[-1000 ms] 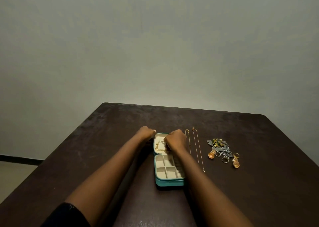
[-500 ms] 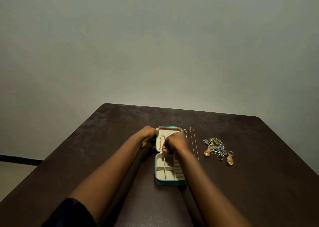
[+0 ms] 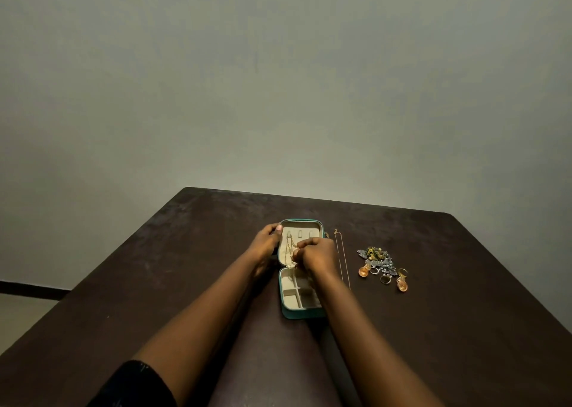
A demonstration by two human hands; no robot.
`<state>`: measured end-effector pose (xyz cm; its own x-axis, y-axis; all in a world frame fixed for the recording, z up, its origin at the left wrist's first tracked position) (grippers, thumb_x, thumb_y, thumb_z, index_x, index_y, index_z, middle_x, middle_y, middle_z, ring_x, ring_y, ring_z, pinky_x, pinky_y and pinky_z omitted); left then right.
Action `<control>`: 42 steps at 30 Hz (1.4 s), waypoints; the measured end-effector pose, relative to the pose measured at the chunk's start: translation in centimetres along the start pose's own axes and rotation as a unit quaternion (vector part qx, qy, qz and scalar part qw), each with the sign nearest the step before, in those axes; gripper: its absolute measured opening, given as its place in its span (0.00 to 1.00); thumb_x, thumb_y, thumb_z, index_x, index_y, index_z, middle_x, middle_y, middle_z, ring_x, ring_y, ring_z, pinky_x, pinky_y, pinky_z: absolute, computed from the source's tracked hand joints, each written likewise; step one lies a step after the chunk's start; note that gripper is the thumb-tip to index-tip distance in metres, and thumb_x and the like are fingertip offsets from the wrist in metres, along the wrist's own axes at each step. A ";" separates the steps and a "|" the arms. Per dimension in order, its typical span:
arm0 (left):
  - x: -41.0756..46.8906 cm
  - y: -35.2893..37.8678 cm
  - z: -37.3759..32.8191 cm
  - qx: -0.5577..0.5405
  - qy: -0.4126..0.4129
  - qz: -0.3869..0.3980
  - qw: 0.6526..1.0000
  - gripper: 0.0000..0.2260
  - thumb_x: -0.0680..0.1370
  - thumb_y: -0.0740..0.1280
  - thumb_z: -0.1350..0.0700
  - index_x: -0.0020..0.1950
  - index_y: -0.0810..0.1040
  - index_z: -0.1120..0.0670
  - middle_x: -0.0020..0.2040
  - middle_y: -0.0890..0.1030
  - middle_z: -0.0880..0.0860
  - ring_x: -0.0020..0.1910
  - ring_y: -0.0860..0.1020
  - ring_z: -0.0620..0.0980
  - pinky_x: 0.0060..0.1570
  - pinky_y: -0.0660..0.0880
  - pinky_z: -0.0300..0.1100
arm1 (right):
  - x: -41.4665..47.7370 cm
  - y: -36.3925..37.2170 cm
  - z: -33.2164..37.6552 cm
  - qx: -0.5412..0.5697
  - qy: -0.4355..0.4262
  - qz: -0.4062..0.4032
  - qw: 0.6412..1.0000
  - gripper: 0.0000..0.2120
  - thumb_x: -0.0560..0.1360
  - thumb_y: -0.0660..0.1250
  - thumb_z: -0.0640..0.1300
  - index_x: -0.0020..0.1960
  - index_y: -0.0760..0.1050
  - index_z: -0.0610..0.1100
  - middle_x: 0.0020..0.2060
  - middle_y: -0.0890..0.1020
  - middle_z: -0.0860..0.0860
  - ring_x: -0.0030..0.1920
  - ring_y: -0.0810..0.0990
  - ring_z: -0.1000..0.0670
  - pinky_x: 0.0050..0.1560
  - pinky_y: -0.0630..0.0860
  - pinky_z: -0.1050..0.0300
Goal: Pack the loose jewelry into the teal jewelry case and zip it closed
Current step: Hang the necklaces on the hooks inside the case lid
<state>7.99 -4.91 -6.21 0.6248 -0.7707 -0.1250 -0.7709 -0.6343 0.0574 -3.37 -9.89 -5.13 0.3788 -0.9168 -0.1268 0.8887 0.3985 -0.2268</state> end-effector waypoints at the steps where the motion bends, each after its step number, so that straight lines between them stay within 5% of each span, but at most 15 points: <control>1: 0.0 0.0 0.2 -0.008 0.000 0.002 1.000 0.15 0.83 0.54 0.56 0.67 0.68 0.60 0.62 0.76 0.62 0.52 0.76 0.53 0.43 0.75 0.42 | 0.3 0.1 0.4 0.003 -0.007 0.001 1.000 0.15 0.65 0.65 0.29 0.27 0.75 0.46 0.32 0.83 0.44 0.42 0.84 0.40 0.46 0.81 0.43; 10: 0.1 -0.3 0.7 -0.031 0.025 0.013 0.999 0.14 0.83 0.55 0.57 0.66 0.70 0.57 0.48 0.79 0.52 0.46 0.78 0.48 0.43 0.76 0.43 | 1.3 0.7 1.6 -0.007 -0.083 0.053 0.995 0.15 0.69 0.68 0.29 0.35 0.79 0.48 0.40 0.83 0.44 0.47 0.83 0.42 0.53 0.79 0.42; 13: 0.1 -0.2 0.6 -0.030 0.030 0.015 0.999 0.14 0.83 0.55 0.56 0.66 0.70 0.56 0.49 0.79 0.52 0.46 0.78 0.49 0.40 0.76 0.44 | 0.7 0.4 1.1 -0.100 -0.109 0.033 0.988 0.09 0.70 0.68 0.31 0.44 0.83 0.42 0.44 0.85 0.45 0.46 0.83 0.48 0.53 0.79 0.55; 18: 0.0 0.1 0.4 -0.031 0.039 0.012 0.999 0.15 0.83 0.54 0.56 0.67 0.69 0.58 0.54 0.77 0.57 0.43 0.77 0.48 0.26 0.74 0.35 | 0.0 -0.5 0.5 -0.170 -0.134 -0.028 0.976 0.14 0.71 0.62 0.28 0.49 0.83 0.39 0.47 0.85 0.45 0.50 0.82 0.49 0.44 0.69 0.68; 23: -0.3 0.2 0.2 -0.043 0.045 0.017 0.998 0.14 0.83 0.53 0.57 0.67 0.69 0.58 0.55 0.76 0.57 0.52 0.76 0.52 0.29 0.77 0.35 | 0.0 -2.1 -0.1 -0.156 -0.118 -0.098 0.976 0.17 0.70 0.58 0.26 0.47 0.83 0.39 0.46 0.84 0.44 0.49 0.82 0.48 0.44 0.71 0.65; 35: -1.3 0.2 0.4 -0.037 0.050 0.004 0.998 0.16 0.82 0.56 0.55 0.69 0.69 0.57 0.44 0.79 0.53 0.34 0.76 0.46 0.18 0.65 0.33 | -0.4 -3.9 -1.8 -0.156 -0.109 -0.175 0.966 0.12 0.72 0.64 0.31 0.50 0.82 0.42 0.50 0.82 0.43 0.49 0.80 0.44 0.46 0.75 0.55; 42: -0.7 0.1 0.5 -0.015 0.014 -0.008 1.000 0.15 0.82 0.55 0.59 0.67 0.68 0.62 0.58 0.76 0.61 0.44 0.78 0.49 0.30 0.78 0.35 | -0.3 -3.4 -2.3 -0.188 -0.066 -0.114 0.973 0.14 0.74 0.60 0.31 0.52 0.80 0.41 0.52 0.82 0.43 0.51 0.80 0.44 0.44 0.74 0.57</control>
<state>7.38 -4.41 -6.65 0.6402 -0.7619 -0.0985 -0.7572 -0.6475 0.0863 -7.12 -10.93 -6.53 0.2342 -0.9682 0.0880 0.8061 0.1428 -0.5743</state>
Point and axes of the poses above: each hand's wrist, its own x-axis towards the middle knuckle, its own y-axis out of the palm, z = x × y, the point moved 5 cm from there along x, towards the middle knuckle
